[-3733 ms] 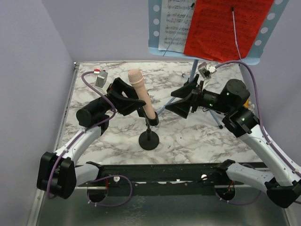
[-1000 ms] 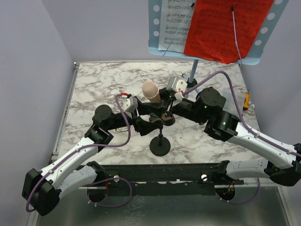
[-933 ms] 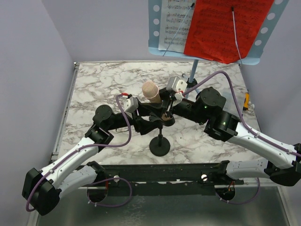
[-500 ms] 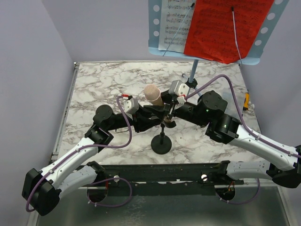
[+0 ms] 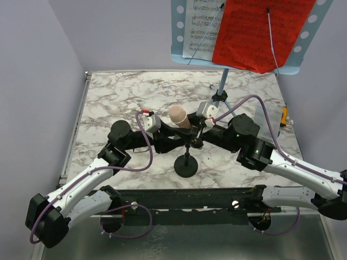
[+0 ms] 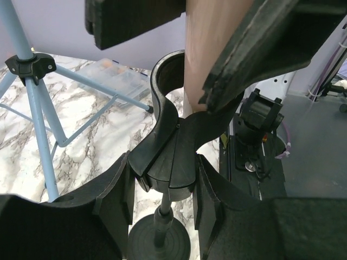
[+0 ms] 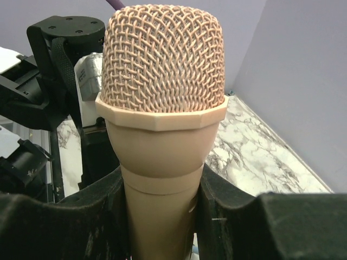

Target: Set up the instrument practice props

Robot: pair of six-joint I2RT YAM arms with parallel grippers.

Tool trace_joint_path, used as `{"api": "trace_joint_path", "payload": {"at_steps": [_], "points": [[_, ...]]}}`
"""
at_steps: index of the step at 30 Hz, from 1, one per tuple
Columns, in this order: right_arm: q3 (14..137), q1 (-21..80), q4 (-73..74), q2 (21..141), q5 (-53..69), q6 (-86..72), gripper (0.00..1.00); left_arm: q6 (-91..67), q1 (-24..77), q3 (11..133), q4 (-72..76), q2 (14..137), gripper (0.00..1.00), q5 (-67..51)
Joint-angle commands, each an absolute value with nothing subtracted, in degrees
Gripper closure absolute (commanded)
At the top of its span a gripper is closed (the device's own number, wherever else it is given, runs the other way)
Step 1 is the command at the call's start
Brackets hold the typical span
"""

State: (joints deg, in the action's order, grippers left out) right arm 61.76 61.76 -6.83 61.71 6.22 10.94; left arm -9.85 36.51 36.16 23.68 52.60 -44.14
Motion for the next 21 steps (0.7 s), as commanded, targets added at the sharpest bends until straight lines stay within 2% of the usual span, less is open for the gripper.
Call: {"api": "trace_joint_path", "payload": {"at_steps": [1,21], "points": [[58.66,61.99,-10.07,58.88,5.04,8.35,1.00,-9.12,36.65,36.77,20.49,52.71,1.00,-45.16],[53.68,61.96,-12.76,56.95,4.04,7.08,1.00,-10.66,36.59,37.30,20.52,52.74,1.00,-46.60]]}}
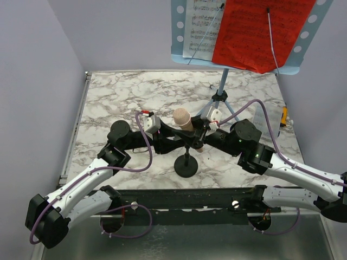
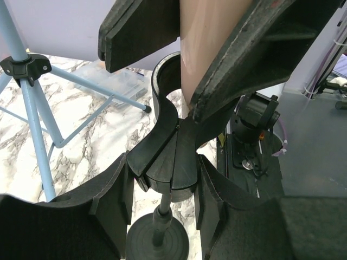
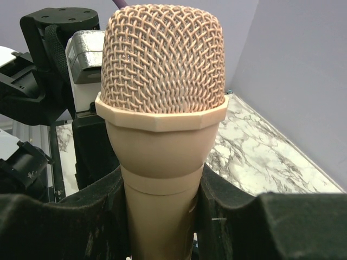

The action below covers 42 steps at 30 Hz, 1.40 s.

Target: Set up the instrument practice props

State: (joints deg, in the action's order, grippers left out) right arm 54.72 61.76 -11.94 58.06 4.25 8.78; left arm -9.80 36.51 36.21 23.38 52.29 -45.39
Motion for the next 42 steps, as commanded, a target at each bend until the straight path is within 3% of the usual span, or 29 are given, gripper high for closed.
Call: {"api": "trace_joint_path", "payload": {"at_steps": [1,2,5,6,9,15,19,23,27,31,42], "points": [[53.28,61.96,-12.98,56.82,3.89,7.12,1.00,-11.16,36.65,37.57,20.48,52.95,1.00,-46.97],[52.98,62.03,-13.17,56.71,3.71,6.96,0.99,-11.78,36.64,37.78,20.48,52.96,0.99,-46.83],[52.89,62.00,-12.75,56.56,3.07,6.26,0.96,-12.98,36.65,37.48,20.48,52.51,0.51,-43.32],[52.76,61.98,-12.73,56.45,3.08,6.24,0.95,-13.18,36.65,37.49,20.41,52.32,0.42,-42.94],[52.36,61.99,-12.79,55.95,2.76,6.17,0.88,-13.18,36.63,37.84,19.74,51.57,0.29,-43.65],[52.47,61.97,-11.27,54.84,1.89,4.42,0.61,-14.03,36.65,37.92,19.45,51.50,0.19,-44.36],[53.28,61.97,-5.53,53.22,-0.55,0.34,0.28,-14.41,36.65,38.15,18.71,51.00,0.13,-43.57],[54.87,61.99,4.76,50.22,-4.74,-8.91,0.01,-14.53,36.65,39.51,15.72,50.47,0.13,-42.63],[58.91,62.03,16.37,49.38,-7.73,-21.55,0.00,-15.12,36.61,39.43,14.78,49.74,0.14,-42.07],[58.87,62.02,17.75,47.02,-6.61,-28.33,0.03,-15.03,36.57,39.72,14.81,49.72,0.16,-42.32],[62.05,62.01,19.34,53.47,-6.28,-25.19,0.23,-16.32,36.58,39.48,15.72,51.24,0.26,-43.95]]}}
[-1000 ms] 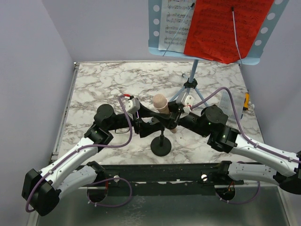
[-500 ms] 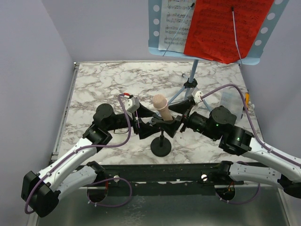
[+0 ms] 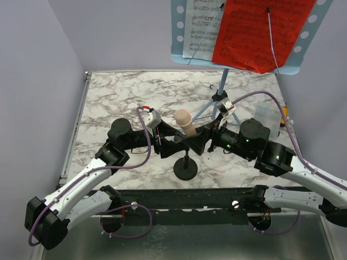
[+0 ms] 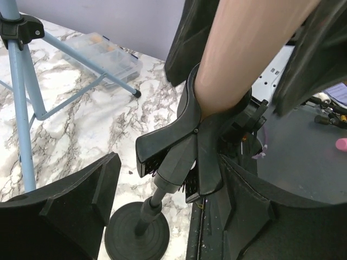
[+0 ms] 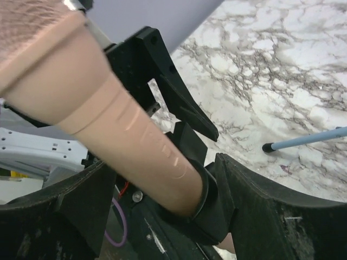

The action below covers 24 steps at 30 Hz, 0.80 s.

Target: Set up the instrument practice props

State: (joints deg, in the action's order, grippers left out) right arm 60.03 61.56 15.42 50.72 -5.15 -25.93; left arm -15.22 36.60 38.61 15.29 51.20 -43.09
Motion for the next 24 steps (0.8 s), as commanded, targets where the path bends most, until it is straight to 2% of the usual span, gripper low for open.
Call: {"api": "trace_joint_path", "payload": {"at_steps": [1,9,24], "points": [[62.07,61.96,19.66,53.75,-6.77,-24.80,0.25,-16.50,36.63,39.38,15.73,51.24,0.28,-43.88],[61.08,61.98,20.50,53.60,-7.93,-22.45,0.45,-17.61,36.60,38.80,15.75,51.63,0.36,-44.33],[57.24,62.00,21.31,56.06,-4.00,-19.29,0.56,-21.77,36.65,36.35,15.81,52.32,0.45,-46.99]]}}
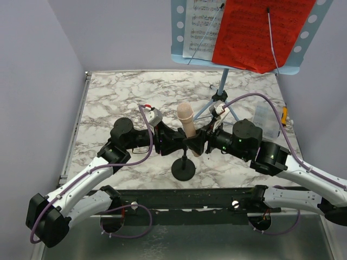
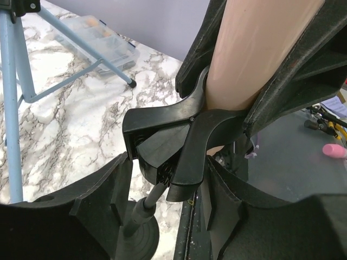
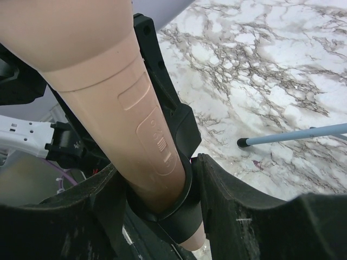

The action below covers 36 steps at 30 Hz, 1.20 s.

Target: Set up the instrument practice props

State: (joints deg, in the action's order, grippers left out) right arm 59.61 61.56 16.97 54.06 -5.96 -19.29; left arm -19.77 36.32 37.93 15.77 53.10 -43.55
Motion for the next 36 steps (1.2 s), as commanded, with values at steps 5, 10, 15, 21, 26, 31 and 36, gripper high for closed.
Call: {"api": "trace_joint_path", "payload": {"at_steps": [5,10,15,21,26,31,36], "points": [[57.04,61.98,22.14,56.60,-3.07,-18.38,0.58,-22.54,36.64,35.78,15.80,52.21,0.47,-47.46],[55.75,61.98,20.71,56.12,-2.62,-18.33,0.59,-23.18,36.58,35.23,15.76,52.20,0.48,-47.87],[54.94,61.96,20.53,57.48,-1.54,-18.20,0.61,-23.86,36.60,34.32,15.78,51.95,0.49,-48.00],[53.81,62.01,18.43,57.78,-0.88,-18.21,0.61,-24.40,36.65,33.80,15.85,51.71,0.49,-47.81],[53.75,61.96,18.32,58.18,-1.31,-17.93,0.61,-24.52,36.61,33.57,15.82,51.59,0.48,-47.47],[53.27,61.97,18.27,57.97,-1.47,-18.06,0.60,-24.63,36.65,33.60,15.82,51.76,0.48,-47.63],[52.16,62.03,18.54,57.22,-2.11,-18.43,0.60,-24.87,36.65,33.35,15.82,51.60,0.48,-47.81]]}}
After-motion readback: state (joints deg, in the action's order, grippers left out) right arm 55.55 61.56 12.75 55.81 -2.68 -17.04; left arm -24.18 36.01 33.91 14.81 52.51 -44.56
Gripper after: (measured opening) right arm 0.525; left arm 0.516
